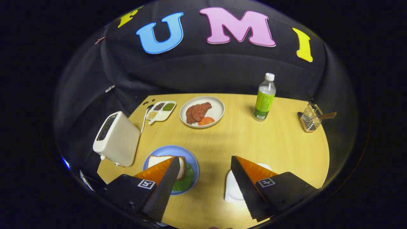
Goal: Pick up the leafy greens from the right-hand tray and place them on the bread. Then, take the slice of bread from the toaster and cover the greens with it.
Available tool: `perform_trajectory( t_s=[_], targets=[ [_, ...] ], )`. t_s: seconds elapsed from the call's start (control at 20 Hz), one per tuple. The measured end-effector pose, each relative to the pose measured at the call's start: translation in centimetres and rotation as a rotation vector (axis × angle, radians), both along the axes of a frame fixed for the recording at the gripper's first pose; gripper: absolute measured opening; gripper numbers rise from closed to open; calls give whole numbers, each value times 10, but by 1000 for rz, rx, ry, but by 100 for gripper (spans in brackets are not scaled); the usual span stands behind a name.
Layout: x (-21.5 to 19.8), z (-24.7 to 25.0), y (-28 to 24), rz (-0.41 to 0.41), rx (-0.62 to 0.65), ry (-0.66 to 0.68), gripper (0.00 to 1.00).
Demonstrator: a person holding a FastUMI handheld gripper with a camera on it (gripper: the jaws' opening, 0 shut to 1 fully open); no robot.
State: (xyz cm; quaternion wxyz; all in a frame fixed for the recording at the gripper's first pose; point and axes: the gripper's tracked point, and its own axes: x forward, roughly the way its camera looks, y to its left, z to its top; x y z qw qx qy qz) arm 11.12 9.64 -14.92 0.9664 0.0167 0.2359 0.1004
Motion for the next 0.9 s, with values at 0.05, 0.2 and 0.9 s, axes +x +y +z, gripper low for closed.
perform_trajectory(
  t_s=[0.05, 0.2, 0.9],
  targets=[
    [-5, 23, -12, -9, 0, -49, 100],
    [-27, 95, -44, -38, 7, -203, 100],
    [-170, 195, -82, -221, -7, -602, 99]
  ],
)
